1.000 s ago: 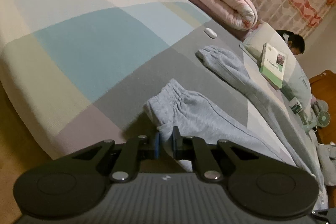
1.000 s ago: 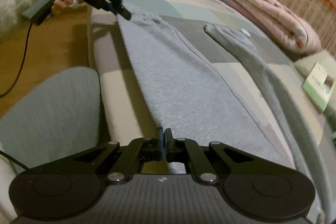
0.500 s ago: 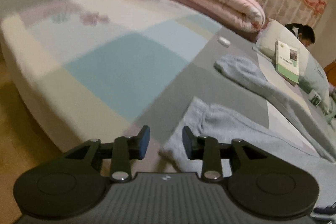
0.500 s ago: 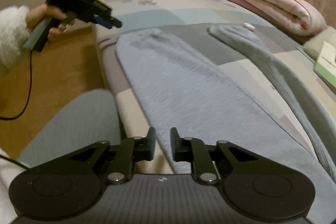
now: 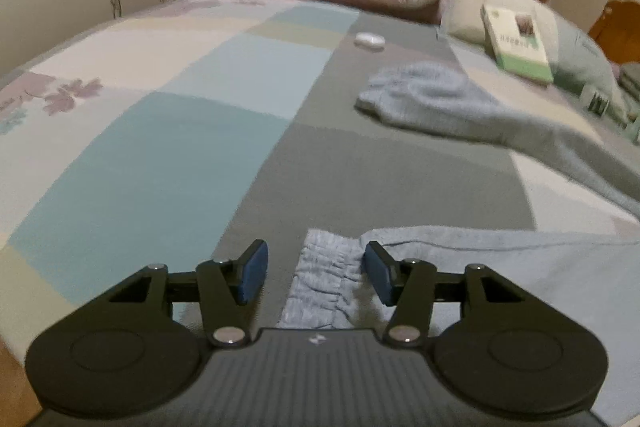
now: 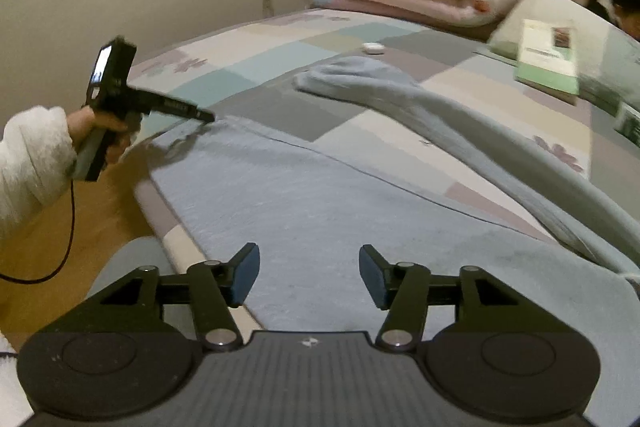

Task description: Fold clothes

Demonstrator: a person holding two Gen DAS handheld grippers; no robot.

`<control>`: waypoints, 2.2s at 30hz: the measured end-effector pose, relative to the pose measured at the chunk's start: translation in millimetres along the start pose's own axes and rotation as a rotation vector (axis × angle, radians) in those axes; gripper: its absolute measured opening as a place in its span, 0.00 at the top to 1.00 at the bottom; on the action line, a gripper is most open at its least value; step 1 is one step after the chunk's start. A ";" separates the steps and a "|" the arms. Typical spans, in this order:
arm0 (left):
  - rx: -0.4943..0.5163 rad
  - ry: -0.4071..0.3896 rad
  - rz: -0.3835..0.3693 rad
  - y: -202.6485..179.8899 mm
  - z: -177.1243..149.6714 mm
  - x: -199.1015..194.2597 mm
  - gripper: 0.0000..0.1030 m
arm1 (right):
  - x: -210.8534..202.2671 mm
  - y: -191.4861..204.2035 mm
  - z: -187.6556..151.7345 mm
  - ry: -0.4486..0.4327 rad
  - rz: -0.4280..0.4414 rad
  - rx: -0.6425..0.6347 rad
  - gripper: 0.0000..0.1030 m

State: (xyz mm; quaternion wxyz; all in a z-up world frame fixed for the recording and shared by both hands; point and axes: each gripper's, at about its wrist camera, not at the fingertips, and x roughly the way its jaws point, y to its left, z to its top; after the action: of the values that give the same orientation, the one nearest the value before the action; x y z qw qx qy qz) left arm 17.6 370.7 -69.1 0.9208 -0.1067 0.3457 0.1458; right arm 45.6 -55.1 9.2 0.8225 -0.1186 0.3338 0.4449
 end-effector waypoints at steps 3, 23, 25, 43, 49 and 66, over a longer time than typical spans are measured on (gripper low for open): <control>0.055 0.006 0.007 -7.7 -4.5 5.0 0.43 | -2.4 -4.6 -4.6 -0.007 -0.025 0.032 0.39; 0.071 -0.044 0.064 -6.3 13.2 -32.6 0.48 | -8.8 -18.3 -15.2 -0.025 -0.073 0.113 0.29; 0.096 -0.060 -0.015 -18.7 12.1 -46.5 0.45 | -8.4 -20.4 -16.4 -0.026 -0.071 0.130 0.29; -0.052 0.124 -0.203 -8.2 -39.8 -40.1 0.35 | -21.9 -43.9 -35.2 -0.029 -0.104 0.241 0.15; 0.125 0.113 -0.077 -46.7 -30.7 -45.1 0.33 | -25.8 -59.4 -53.6 0.027 -0.214 0.278 0.13; 0.300 0.111 -0.099 -142.0 -42.5 -22.5 0.15 | -47.6 -135.5 -130.5 0.120 -0.520 0.393 0.00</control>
State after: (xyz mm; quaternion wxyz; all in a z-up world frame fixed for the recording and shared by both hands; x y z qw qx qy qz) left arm 24.4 221.0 -71.9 0.9119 0.0073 0.4082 0.0407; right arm 79.4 -228.4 -71.2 0.8947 -0.0649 0.4195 0.1393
